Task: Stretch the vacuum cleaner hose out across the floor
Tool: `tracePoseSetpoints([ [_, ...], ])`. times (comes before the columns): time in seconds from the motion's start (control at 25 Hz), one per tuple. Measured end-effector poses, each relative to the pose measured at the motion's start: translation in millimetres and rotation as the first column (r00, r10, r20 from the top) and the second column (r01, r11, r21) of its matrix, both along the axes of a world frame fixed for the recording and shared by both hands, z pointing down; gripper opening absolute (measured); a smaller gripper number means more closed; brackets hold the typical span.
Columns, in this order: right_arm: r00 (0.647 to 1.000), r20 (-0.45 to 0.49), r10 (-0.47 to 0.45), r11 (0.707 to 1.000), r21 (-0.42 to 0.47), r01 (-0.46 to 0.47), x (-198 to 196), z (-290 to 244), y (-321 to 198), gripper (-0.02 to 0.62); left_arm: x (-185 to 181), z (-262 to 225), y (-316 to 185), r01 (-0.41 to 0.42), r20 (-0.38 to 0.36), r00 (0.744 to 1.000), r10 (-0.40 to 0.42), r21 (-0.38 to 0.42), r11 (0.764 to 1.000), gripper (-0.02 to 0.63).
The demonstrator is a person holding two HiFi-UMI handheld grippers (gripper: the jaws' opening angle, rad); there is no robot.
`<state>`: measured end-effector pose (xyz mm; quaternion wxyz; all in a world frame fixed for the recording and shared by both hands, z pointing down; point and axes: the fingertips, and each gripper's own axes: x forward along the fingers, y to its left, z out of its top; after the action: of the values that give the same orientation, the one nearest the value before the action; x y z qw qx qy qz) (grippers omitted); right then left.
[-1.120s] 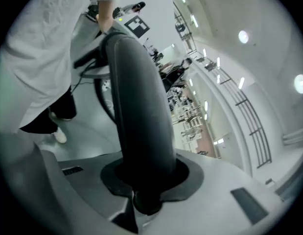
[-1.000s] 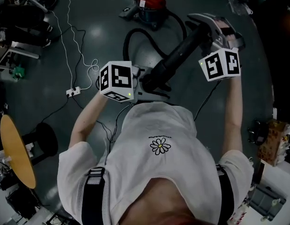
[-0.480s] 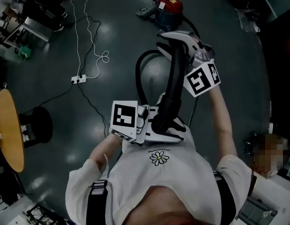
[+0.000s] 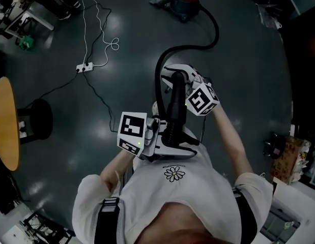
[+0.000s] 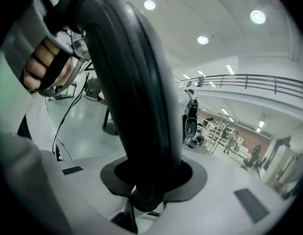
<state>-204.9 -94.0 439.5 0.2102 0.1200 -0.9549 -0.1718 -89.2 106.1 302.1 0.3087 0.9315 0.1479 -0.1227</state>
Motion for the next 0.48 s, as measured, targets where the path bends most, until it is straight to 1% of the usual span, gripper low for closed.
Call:
tracePoseSetpoints([
  [0.08,0.993,0.101,0.066,0.997,-0.049,-0.061,22,5,29,0.104,17,14,37,-0.010,0.009,1.000,0.010,-0.013,1.000,0.097],
  [0.12,0.986,0.138,0.096,0.995,-0.054,-0.090,34,7,44,0.104,27,21,58,-0.014,0.011,1.000,0.015,-0.019,1.000,0.097],
  [0.24,0.967,0.187,0.171,0.985,-0.026,-0.169,76,16,109,0.104,67,42,132,-0.022,0.010,1.000,0.023,-0.023,0.999,0.097],
  [0.36,0.957,0.187,0.222,0.975,-0.014,-0.223,138,31,192,0.104,127,60,218,-0.005,-0.011,1.000,0.005,-0.011,1.000,0.097],
  [0.48,0.963,0.123,0.239,0.971,-0.006,-0.240,198,56,288,0.104,184,70,308,0.009,-0.066,0.998,-0.011,-0.029,1.000,0.097],
])
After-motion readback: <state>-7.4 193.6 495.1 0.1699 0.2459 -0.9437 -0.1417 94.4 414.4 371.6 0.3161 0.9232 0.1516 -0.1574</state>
